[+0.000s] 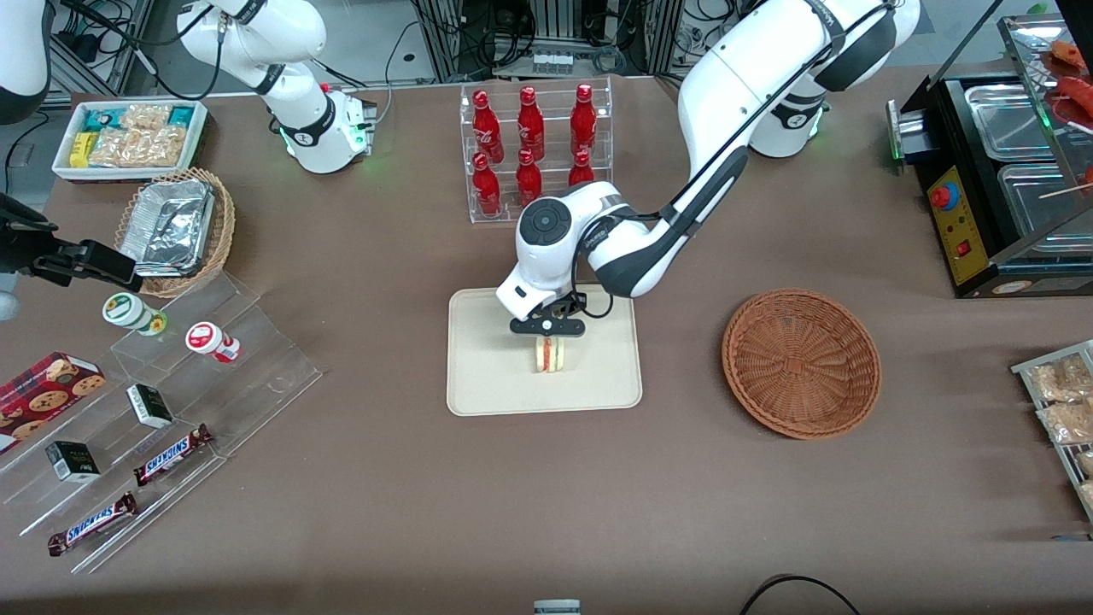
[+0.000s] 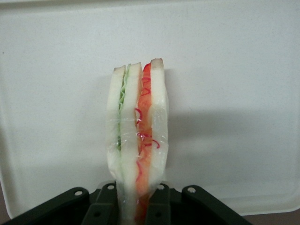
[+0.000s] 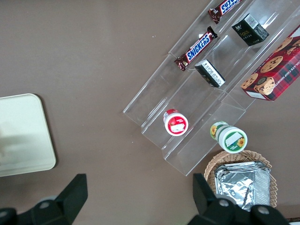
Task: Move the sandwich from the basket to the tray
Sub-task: 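Lower the sandwich onto the tray and open the left gripper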
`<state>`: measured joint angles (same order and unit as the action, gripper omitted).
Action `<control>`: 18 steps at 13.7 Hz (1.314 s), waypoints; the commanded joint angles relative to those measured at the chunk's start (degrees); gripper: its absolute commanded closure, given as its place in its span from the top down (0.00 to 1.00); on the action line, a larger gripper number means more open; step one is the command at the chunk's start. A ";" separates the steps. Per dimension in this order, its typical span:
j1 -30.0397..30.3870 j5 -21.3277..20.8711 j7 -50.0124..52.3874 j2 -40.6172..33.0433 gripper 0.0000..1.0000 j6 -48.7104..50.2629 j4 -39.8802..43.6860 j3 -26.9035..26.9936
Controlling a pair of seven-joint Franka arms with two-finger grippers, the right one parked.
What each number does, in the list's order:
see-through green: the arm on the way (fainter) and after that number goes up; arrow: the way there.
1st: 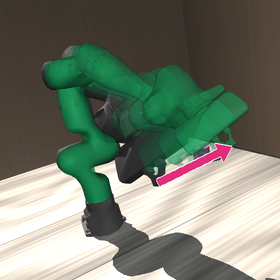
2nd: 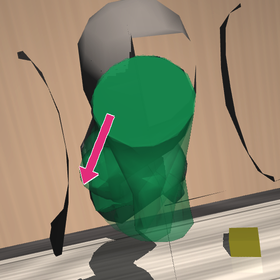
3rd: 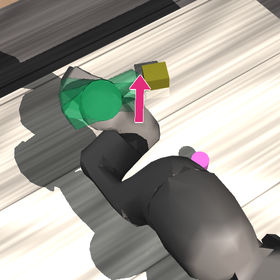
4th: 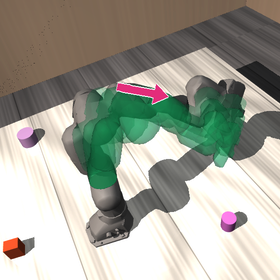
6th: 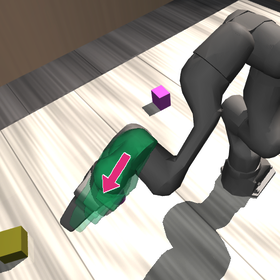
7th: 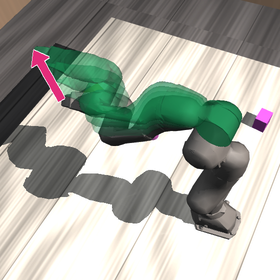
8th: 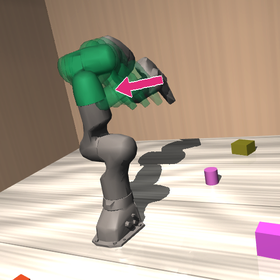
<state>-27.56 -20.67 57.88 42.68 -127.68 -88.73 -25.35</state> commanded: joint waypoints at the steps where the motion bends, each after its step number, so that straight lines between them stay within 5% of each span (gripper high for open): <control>1: -1.18 -2.53 3.03 1.18 0.00 0.07 1.72 0.47; 6: -2.23 -4.99 5.49 2.67 0.03 -0.11 1.63 0.47; 8: -2.23 -5.08 5.32 2.76 0.90 -0.46 1.63 0.47; 9: -2.23 -5.17 5.23 2.76 1.00 -0.46 1.63 0.47; 18: 1.01 -2.81 5.49 -7.41 1.00 4.45 1.72 0.39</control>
<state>-28.23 -24.41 62.22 40.38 -126.02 -85.83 -25.19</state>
